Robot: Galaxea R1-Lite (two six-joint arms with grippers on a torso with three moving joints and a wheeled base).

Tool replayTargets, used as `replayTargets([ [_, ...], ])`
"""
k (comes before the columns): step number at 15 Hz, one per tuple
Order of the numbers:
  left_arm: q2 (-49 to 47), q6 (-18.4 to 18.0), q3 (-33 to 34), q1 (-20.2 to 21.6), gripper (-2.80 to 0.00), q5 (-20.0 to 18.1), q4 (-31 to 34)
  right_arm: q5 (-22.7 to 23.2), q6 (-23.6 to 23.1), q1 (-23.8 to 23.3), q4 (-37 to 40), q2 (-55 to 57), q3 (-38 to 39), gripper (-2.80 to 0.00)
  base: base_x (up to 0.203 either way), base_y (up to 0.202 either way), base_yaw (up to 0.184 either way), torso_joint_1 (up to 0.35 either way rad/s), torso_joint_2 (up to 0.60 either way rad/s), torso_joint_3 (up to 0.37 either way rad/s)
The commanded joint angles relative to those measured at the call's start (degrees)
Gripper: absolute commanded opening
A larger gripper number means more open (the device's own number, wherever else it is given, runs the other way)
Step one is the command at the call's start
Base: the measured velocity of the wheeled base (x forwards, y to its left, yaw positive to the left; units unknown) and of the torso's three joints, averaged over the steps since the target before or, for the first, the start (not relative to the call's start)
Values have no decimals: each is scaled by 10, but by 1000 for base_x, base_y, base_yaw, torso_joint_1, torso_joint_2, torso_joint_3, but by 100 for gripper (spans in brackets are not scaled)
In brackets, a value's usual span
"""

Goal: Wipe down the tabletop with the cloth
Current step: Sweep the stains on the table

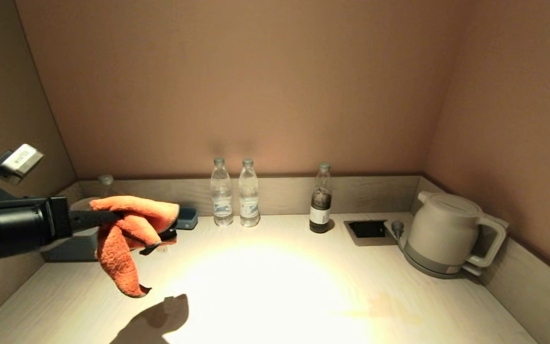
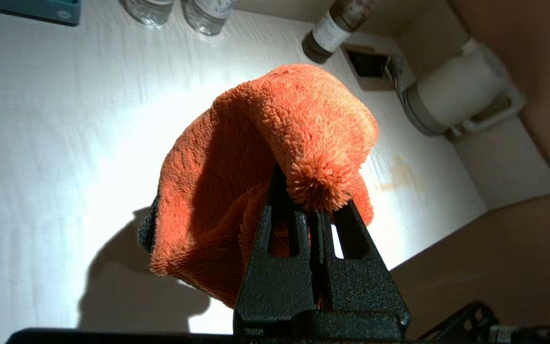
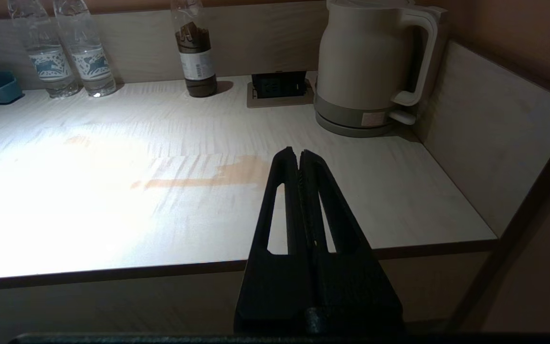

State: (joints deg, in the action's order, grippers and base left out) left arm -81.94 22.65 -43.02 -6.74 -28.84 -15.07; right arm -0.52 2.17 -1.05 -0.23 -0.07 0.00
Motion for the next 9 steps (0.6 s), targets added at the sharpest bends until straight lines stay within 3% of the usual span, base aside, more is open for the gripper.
replayTargets([
  [1, -47, -38, 0, -34, -280, -2, -1, 0, 0, 0, 0, 1, 0, -280, 0, 0, 0, 0, 0, 0],
  [3, -75, -49, -8, -64, -280, 0, -2, 0, 0, 0, 0, 1, 0, -280, 0, 0, 0, 0, 0, 0],
  [6, -107, -39, -38, -85, -280, 5, -5, 0, 0, 0, 0, 1, 0, -280, 0, 0, 0, 0, 0, 0],
  [8, -150, -12, -49, -94, -280, 12, -59, 0, 0, 0, 0, 1, 0, -280, 0, 0, 0, 0, 0, 0],
  [9, -175, 2, -51, -98, -280, 25, -115, 0, 0, 0, 0, 1, 0, -280, 0, 0, 0, 0, 0, 0],
])
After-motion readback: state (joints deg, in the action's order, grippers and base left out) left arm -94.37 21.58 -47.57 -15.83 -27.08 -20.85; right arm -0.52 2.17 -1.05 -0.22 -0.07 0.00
